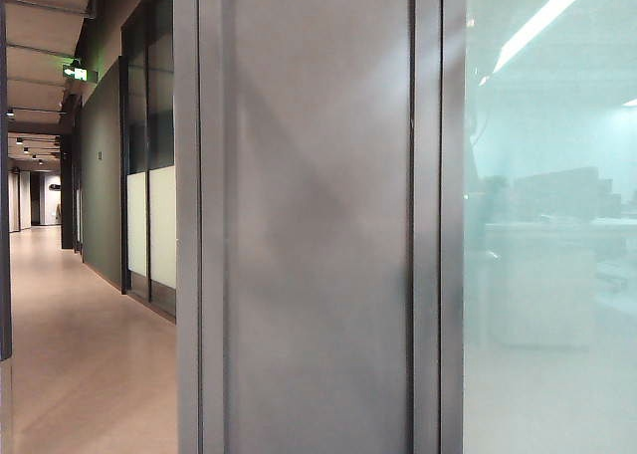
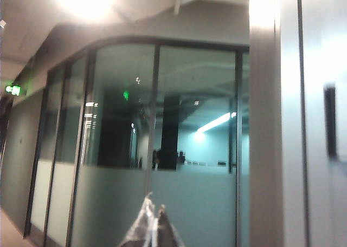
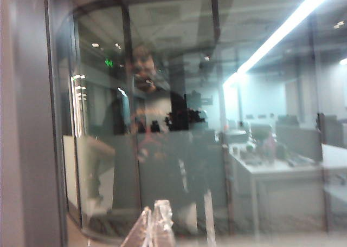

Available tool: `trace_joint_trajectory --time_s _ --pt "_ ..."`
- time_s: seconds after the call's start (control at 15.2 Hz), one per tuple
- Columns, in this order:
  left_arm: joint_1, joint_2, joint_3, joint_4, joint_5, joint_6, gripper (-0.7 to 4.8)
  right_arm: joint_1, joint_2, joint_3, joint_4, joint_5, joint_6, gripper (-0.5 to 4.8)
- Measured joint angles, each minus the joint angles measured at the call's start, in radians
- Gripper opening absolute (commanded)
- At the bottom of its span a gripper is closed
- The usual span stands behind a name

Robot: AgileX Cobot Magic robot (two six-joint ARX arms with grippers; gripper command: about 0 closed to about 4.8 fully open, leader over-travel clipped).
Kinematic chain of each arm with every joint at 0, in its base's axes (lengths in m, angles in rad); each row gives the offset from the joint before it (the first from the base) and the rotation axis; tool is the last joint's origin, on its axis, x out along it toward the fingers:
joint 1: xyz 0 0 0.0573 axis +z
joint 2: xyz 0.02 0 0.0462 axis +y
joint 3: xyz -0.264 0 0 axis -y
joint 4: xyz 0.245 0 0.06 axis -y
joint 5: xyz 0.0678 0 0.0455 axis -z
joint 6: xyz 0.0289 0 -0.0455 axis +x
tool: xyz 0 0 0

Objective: Raise the arm to find the leftmost switch on the wall and turn off the lights.

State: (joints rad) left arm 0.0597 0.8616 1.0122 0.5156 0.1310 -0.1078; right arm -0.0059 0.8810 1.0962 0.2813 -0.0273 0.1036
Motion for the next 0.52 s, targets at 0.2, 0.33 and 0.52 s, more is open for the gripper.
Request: trace_joint_trajectory --time_s 0.2,0.33,0.52 --pt "0.0 0.131 0.162 0.002 0.0 0.0 -0.05 0.0 0.159 0.211 0.004 -0.064 0.0 -0.01" --pt "0.0 0.207 0.252 -0.001 0.0 0.001 -0.05 0.0 0.259 0.353 0.0 -0.109 0.0 -0.01" --pt "0.0 0.303 0.396 -0.001 0.0 0.003 -0.05 0.0 0.365 0.541 -0.022 -0.133 0.0 -0.01"
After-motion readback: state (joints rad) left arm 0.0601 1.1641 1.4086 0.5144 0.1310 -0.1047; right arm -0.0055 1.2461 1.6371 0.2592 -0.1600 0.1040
